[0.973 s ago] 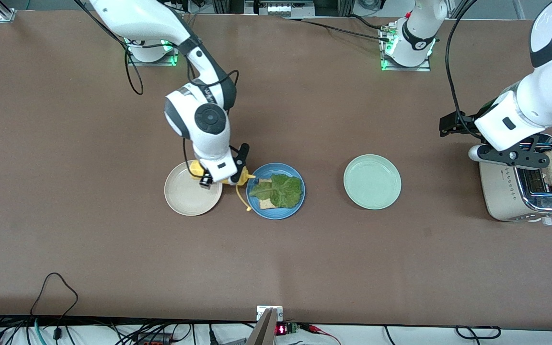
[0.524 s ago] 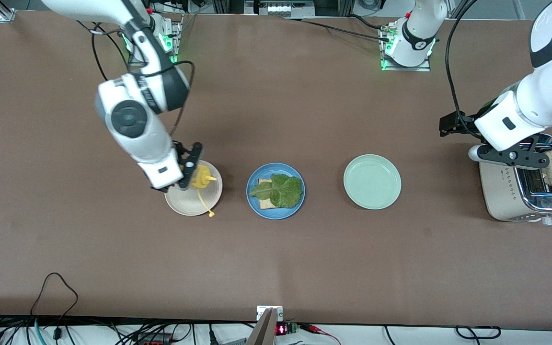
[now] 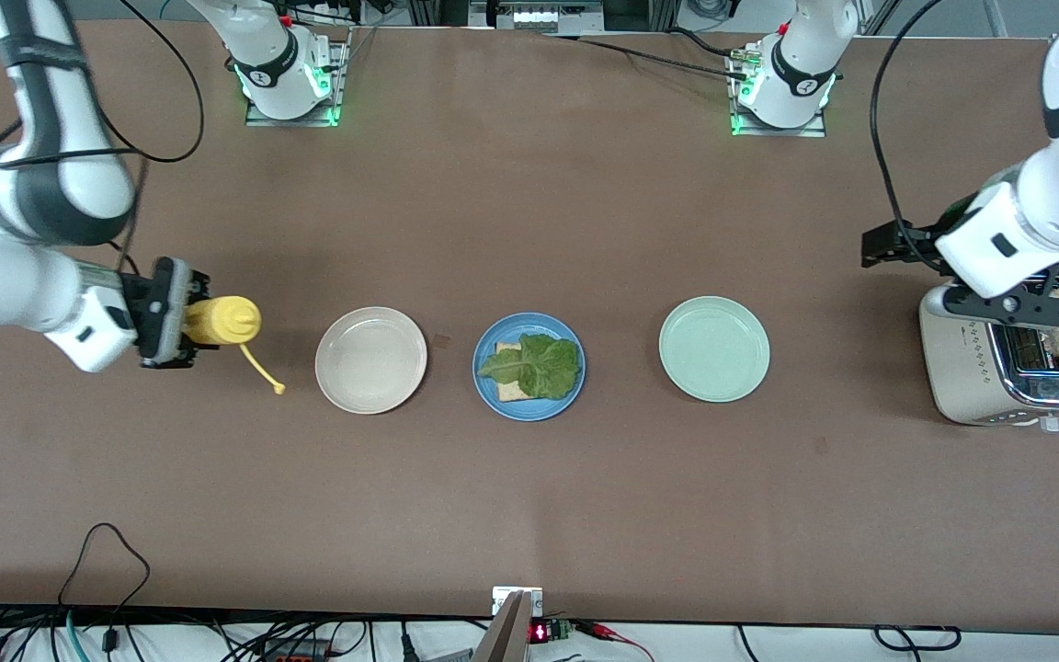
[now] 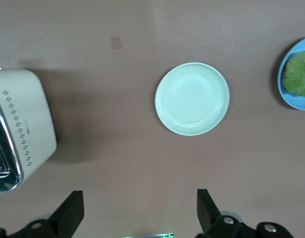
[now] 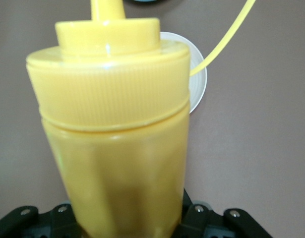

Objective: Make sandwich in blue plate with both arms
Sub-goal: 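Return the mustard bottle to its spot while the left gripper reaches the toaster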

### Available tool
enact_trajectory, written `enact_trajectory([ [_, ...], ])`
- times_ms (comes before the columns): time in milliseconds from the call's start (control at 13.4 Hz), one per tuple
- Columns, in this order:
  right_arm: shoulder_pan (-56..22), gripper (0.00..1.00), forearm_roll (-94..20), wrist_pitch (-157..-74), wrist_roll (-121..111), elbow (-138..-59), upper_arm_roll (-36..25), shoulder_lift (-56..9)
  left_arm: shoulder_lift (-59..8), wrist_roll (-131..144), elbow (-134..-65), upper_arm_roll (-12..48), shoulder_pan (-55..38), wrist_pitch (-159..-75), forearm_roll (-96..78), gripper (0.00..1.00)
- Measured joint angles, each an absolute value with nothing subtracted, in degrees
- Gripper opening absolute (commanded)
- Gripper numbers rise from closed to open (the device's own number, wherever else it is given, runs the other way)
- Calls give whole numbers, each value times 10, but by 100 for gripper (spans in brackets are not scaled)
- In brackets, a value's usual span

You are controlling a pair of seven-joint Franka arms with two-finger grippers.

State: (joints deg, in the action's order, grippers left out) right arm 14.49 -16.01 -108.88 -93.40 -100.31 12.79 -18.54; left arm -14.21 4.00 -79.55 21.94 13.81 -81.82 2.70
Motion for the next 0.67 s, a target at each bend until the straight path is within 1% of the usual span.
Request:
enact_trajectory([
  [225,218,0,-230,-1076,-1079,-1034,128,-188,-157,39,-797,218,170,-819,50,100],
  [449,283,0,-277,-1036,-1202,-1043,129,-203,-188,39,-800,217,176,-819,151,100],
  [674,365,0,-319,-993,-1325,-1046,129,-247,-223,9,-800,216,225,-834,177,100],
])
